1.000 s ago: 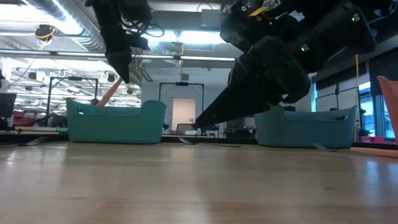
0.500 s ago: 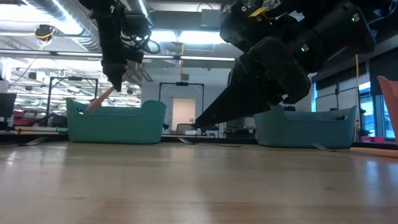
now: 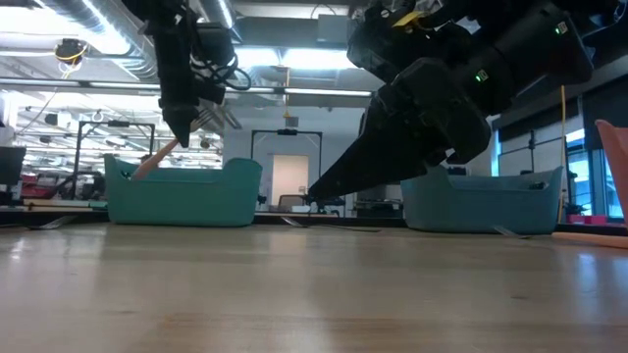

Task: Sort silverware by color (type)
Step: Put the brown fork into the green bin

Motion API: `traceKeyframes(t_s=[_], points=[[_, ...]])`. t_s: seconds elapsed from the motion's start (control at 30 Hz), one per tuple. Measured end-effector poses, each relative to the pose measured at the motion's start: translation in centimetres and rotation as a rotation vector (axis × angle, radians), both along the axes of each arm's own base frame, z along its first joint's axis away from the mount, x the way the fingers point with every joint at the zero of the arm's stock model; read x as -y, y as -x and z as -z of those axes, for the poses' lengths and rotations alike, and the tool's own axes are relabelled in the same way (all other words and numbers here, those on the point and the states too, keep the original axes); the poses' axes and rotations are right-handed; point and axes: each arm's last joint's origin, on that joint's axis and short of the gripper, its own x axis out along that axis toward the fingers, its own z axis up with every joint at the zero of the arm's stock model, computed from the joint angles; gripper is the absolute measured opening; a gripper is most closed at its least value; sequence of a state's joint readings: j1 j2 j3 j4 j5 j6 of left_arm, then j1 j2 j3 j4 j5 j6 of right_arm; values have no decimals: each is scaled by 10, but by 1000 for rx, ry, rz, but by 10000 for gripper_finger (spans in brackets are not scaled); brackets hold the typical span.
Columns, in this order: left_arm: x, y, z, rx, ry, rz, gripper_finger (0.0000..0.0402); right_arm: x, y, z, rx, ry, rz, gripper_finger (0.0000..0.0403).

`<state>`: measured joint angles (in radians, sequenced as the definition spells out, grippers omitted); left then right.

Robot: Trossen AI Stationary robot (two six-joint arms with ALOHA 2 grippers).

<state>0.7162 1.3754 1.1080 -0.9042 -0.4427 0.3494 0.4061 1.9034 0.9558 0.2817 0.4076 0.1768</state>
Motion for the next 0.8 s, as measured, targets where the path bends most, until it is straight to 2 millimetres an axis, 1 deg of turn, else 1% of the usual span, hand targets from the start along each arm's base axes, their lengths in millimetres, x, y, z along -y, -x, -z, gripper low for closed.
traceKeyframes(t_s=[0.27, 0.33, 0.6, 0.8], points=[[0, -1, 0, 6, -3, -3, 0, 0, 0, 0, 0, -1, 0, 127], [-2, -4, 4, 13, 8, 10, 0, 0, 0, 0, 2, -2, 0, 127], [-12, -15, 50, -63, 101, 31, 0, 0, 0, 0, 5, -3, 0, 127], [-17, -23, 73, -102, 155, -7, 4, 0, 0, 0, 4, -2, 0, 127]])
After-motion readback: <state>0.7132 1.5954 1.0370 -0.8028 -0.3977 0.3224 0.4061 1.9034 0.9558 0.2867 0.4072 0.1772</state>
